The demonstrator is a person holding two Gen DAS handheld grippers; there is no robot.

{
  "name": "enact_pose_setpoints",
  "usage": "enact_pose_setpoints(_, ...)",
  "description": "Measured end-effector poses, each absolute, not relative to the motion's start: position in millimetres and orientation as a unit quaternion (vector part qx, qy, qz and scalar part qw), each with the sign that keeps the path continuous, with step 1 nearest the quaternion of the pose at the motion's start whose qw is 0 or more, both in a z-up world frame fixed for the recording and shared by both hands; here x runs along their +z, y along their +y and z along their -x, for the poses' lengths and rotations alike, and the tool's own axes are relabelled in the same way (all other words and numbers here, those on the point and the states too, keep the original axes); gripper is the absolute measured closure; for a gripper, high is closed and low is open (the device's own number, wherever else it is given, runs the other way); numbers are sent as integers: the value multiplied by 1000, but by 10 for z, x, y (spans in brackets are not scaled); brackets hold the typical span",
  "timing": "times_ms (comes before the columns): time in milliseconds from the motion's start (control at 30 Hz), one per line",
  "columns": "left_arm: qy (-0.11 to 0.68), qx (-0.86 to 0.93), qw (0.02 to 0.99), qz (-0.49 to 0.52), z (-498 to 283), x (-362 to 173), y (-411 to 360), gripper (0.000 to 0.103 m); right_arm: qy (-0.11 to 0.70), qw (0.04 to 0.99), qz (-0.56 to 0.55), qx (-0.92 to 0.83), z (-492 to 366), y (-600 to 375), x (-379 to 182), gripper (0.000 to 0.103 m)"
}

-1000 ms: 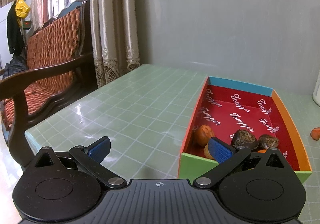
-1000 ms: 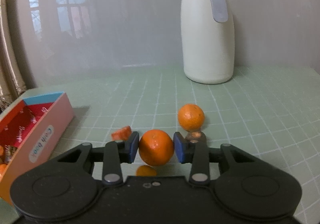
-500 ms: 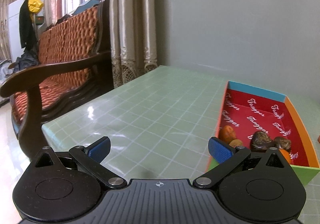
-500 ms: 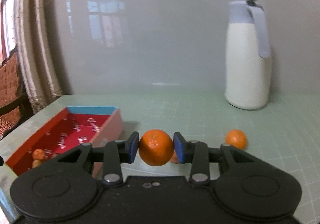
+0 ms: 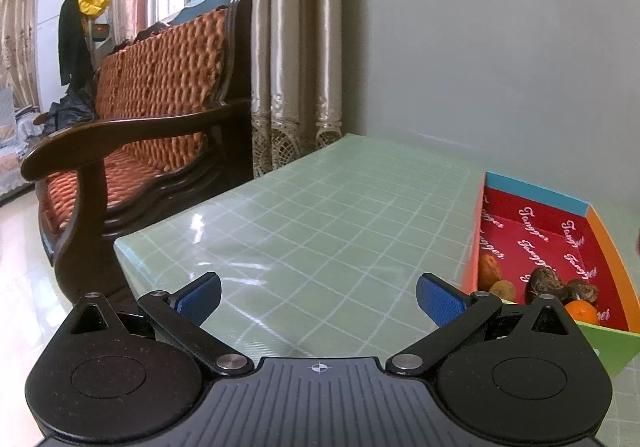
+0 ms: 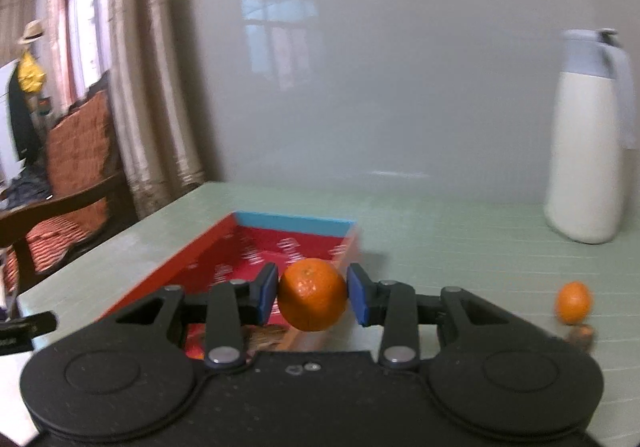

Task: Organize fruits
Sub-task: 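Carry the tangerine into the red box and open the right gripper, then move the left tool toward the small orange kumquat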

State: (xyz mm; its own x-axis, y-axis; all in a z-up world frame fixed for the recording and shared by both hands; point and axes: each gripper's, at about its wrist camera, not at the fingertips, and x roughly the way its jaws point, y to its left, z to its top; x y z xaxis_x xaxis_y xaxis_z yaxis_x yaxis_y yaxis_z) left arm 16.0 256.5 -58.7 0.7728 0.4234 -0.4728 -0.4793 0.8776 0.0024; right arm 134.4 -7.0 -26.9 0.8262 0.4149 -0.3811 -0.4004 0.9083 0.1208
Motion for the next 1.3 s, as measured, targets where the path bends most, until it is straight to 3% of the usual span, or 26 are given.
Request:
enact_pose_setpoints(700, 236, 248, 937, 69, -122, -600, 2710, 0, 266, 913, 25, 309, -1220, 636, -497, 64)
enact_pose_setpoints(800, 237, 248, 937, 69, -125, -602, 2707, 0, 262, 915, 18, 307, -1198, 618, -473, 59)
enact_pose_setpoints(867, 237, 247, 937, 68, -124, -599, 2702, 0, 259, 916, 8, 307, -1197, 573, -458, 48)
enact_pose_setpoints(1300, 226, 213, 949, 53, -211, -436, 2370, 0, 215, 942, -18, 256, -1082, -4, -266, 32)
